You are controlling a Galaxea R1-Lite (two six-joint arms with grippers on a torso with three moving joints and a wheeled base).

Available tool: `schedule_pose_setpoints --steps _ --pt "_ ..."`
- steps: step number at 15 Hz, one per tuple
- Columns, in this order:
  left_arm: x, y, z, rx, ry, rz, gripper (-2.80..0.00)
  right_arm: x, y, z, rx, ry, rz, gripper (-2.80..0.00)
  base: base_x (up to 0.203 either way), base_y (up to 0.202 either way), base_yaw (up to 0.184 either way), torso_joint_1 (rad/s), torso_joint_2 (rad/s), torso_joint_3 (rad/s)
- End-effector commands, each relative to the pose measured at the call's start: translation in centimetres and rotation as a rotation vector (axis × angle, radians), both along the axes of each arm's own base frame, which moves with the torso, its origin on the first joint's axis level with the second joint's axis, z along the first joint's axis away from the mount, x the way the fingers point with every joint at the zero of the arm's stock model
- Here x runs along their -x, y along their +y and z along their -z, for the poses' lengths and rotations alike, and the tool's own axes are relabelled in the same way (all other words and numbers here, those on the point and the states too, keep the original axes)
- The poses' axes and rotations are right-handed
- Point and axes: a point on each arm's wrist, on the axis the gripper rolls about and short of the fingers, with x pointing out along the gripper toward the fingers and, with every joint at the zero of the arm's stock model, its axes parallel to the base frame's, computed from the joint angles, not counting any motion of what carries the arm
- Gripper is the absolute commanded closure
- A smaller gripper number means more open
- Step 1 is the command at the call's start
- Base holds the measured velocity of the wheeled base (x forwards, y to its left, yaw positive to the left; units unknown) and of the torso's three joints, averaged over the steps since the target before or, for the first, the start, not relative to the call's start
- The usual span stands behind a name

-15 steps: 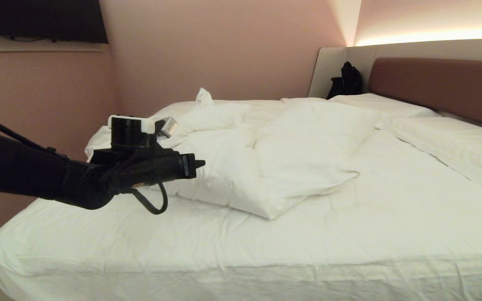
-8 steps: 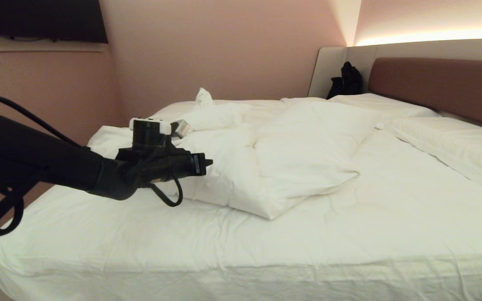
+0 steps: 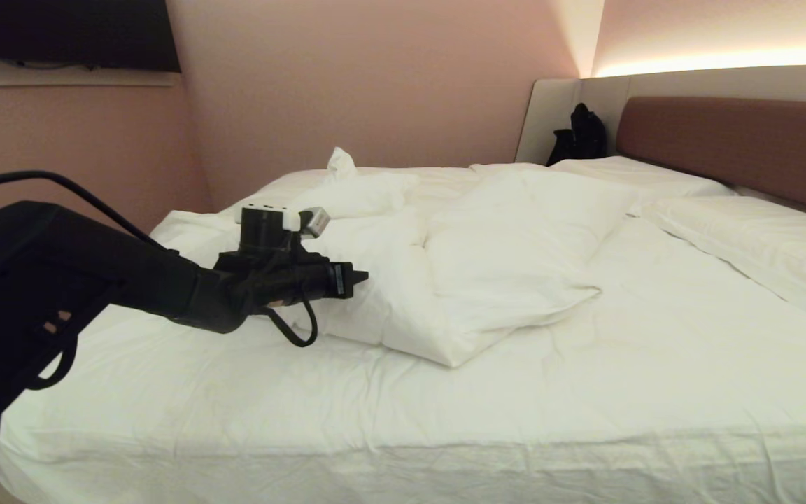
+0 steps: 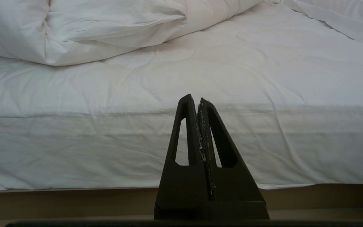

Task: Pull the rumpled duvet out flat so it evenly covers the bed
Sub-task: Hold the folded corner of the quilt

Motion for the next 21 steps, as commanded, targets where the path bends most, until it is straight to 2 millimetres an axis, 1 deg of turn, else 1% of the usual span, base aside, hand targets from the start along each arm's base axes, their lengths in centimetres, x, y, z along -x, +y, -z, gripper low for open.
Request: schedule_pose_setpoints --steps 1,6,10,13,15,16,18,20,21 --pt "-0.3 -0.1 0.3 -0.050 -0.041 0.004 -2.80 0.0 0.0 0.0 0.001 0.001 0.000 0.00 0.000 0.000 0.000 0.000 0.00 0.000" --pt "-1.1 -0.3 -0.4 -0.074 -0.099 -0.024 -2.80 0.0 0.0 0.0 0.001 0.001 0.000 0.00 0.000 0.000 0.000 0.000 0.00 0.000" --pt "-1.6 -0.4 -0.5 -0.080 -0.117 -0.030 -2.80 0.0 0.0 0.0 0.001 0.001 0.000 0.00 0.000 0.000 0.000 0.000 0.00 0.000" --pt "-2.5 -0.7 -0.2 -0.079 -0.120 -0.030 -2.80 0.0 0.0 0.0 0.001 0.001 0.000 0.00 0.000 0.000 0.000 0.000 0.00 0.000" --pt "-3.2 -1.0 0.7 -0.083 -0.111 -0.030 -2.80 0.0 0.0 0.0 0.001 0.001 0.000 0.00 0.000 0.000 0.000 0.000 0.00 0.000" --pt "-3.5 -1.1 1.6 -0.088 -0.097 -0.030 -2.80 0.0 0.0 0.0 0.001 0.001 0.000 0.00 0.000 0.000 0.000 0.000 0.00 0.000" --pt "-3.9 -1.2 2.1 -0.088 -0.091 -0.030 -2.80 0.0 0.0 0.0 0.001 0.001 0.000 0.00 0.000 0.000 0.000 0.000 0.00 0.000" --pt "-4.1 -1.2 2.3 -0.088 -0.092 -0.030 -2.80 0.0 0.0 0.0 0.001 0.001 0.000 0.00 0.000 0.000 0.000 0.000 0.00 0.000" --pt "-4.5 -1.4 3.4 -0.093 -0.077 -0.029 -2.80 0.0 0.0 0.0 0.001 0.001 0.000 0.00 0.000 0.000 0.000 0.000 0.00 0.000"
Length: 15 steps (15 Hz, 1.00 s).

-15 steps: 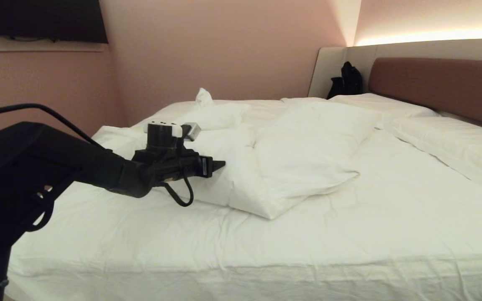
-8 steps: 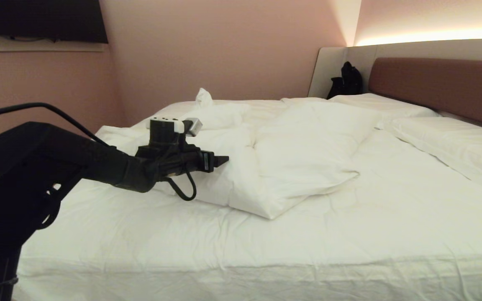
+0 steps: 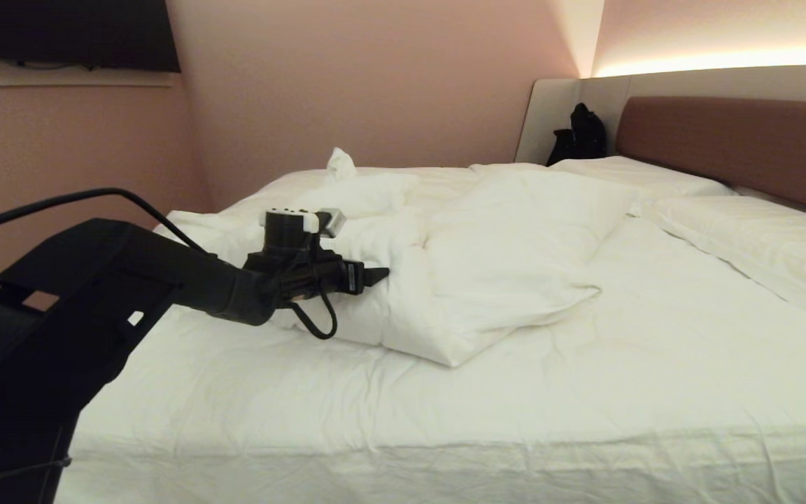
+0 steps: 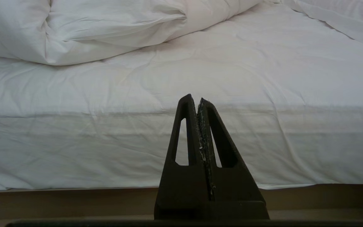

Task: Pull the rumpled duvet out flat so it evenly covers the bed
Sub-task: Hold the folded corner of the quilt

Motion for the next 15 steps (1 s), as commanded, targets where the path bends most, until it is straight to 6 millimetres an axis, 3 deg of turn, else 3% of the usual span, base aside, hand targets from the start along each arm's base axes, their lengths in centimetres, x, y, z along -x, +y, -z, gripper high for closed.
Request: schedule_pose_setpoints --steps 1,6,12,13,15 --pt "-1.1 -0.4 2.6 -0.009 0.035 0.002 -2.80 0.0 0.0 0.0 0.000 0.001 0.000 0.00 0.000 0.000 0.000 0.000 0.00 0.000" --pt "-2.0 -0.6 4.9 -0.020 0.070 0.001 -2.80 0.0 0.0 0.0 0.000 0.001 0.000 0.00 0.000 0.000 0.000 0.000 0.00 0.000" --pt "-2.0 -0.7 5.3 -0.023 0.088 -0.001 -2.80 0.0 0.0 0.0 0.000 0.001 0.000 0.00 0.000 0.000 0.000 0.000 0.00 0.000" --pt "-2.2 -0.7 5.3 -0.029 0.106 -0.001 0.00 0.0 0.0 0.0 0.000 0.001 0.000 0.00 0.000 0.000 0.000 0.000 0.00 0.000" --pt "-2.3 -0.7 5.1 -0.028 0.103 -0.001 0.00 0.0 0.0 0.0 0.000 0.001 0.000 0.00 0.000 0.000 0.000 0.000 0.00 0.000"
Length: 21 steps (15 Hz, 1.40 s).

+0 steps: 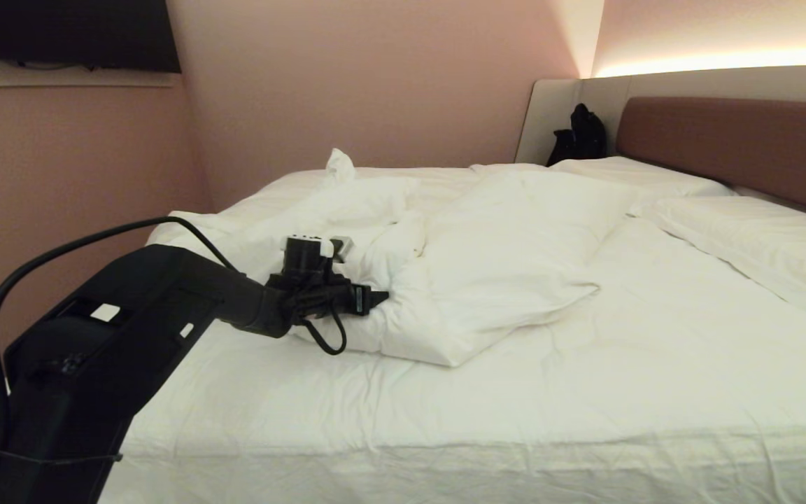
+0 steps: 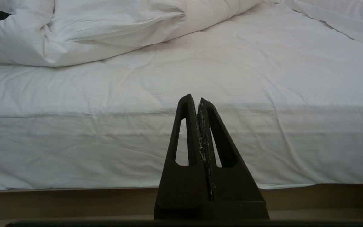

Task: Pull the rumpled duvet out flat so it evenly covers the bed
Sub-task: Hold the folded corner of the quilt, then flatten the corners of the folded blanket

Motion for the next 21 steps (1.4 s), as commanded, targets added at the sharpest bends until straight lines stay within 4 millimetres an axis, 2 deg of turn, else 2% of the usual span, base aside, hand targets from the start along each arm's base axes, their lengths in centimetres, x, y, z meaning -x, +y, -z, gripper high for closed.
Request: schedule_pose_setpoints --steps 1,8,13,17,21 --pt "-0.2 -0.1 -0.2 0.005 -0.010 0.001 0.00 0.0 0.0 0.0 0.001 0.001 0.000 0.00 0.000 0.000 0.000 0.000 0.00 0.000" --pt "-0.1 0.0 0.0 0.002 -0.001 0.001 0.00 0.0 0.0 0.0 0.001 0.001 0.000 0.00 0.000 0.000 0.000 0.000 0.00 0.000" --pt "0.3 0.0 -0.8 0.002 0.005 0.002 0.00 0.0 0.0 0.0 0.000 0.001 0.000 0.00 0.000 0.000 0.000 0.000 0.00 0.000" --pt "2.9 0.2 -3.1 0.002 0.010 0.017 0.00 0.0 0.0 0.0 0.001 0.001 0.000 0.00 0.000 0.000 0.000 0.000 0.00 0.000" --pt "7.0 0.7 -5.7 0.000 0.020 0.036 0.00 0.0 0.0 0.0 0.001 0.001 0.000 0.00 0.000 0.000 0.000 0.000 0.00 0.000"
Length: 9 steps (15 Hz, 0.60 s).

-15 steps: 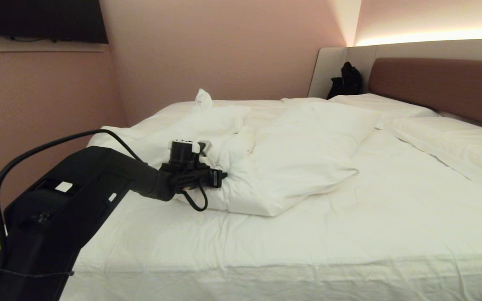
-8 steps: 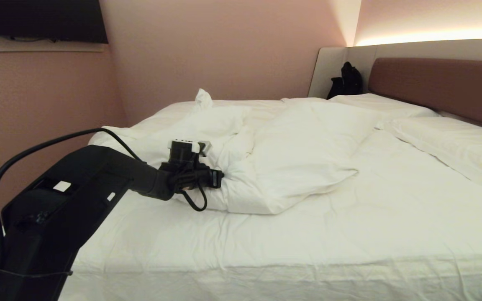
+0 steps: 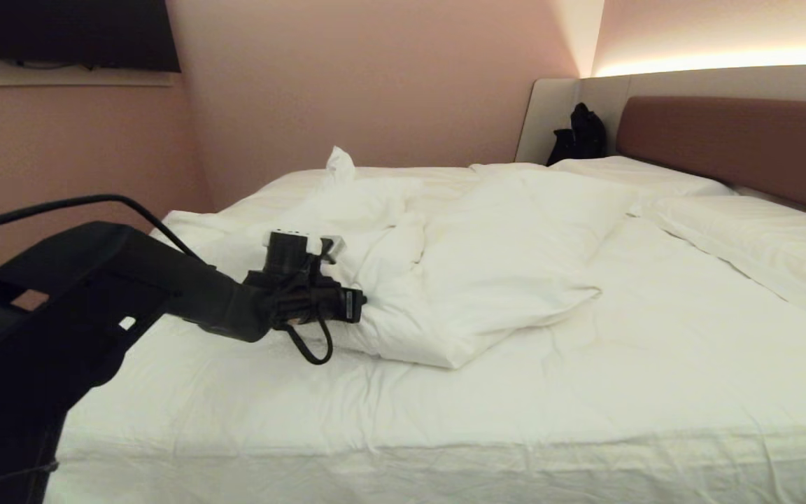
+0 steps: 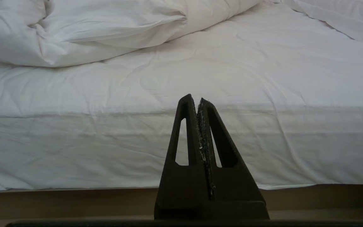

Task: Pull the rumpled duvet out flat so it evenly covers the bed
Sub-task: Flatten the corners of the folded blanket

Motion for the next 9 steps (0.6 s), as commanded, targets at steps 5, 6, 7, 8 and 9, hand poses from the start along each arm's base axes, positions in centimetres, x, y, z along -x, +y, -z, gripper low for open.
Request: schedule_pose_setpoints --steps 5,6,7,8,9 --pt "7.9 1.5 -6.7 0.025 -0.056 0.035 0.00 0.0 0.0 0.0 0.000 0.001 0.001 0.00 0.000 0.000 0.000 0.000 0.00 0.000" --pt "9.2 1.7 -7.2 0.024 -0.057 0.042 0.00 0.0 0.0 0.0 0.000 0.001 0.000 0.00 0.000 0.000 0.000 0.000 0.00 0.000" --pt "10.6 1.9 -7.2 0.017 -0.037 0.049 0.00 0.0 0.0 0.0 0.000 0.001 0.001 0.00 0.000 0.000 0.000 0.000 0.00 0.000" --pt "11.7 2.1 -6.9 0.005 -0.006 0.057 0.00 0.0 0.0 0.0 0.000 0.001 0.000 0.00 0.000 0.000 0.000 0.000 0.00 0.000" --pt "12.6 2.3 -6.4 -0.008 0.032 0.064 0.00 0.0 0.0 0.0 0.000 0.001 0.000 0.00 0.000 0.000 0.000 0.000 0.00 0.000"
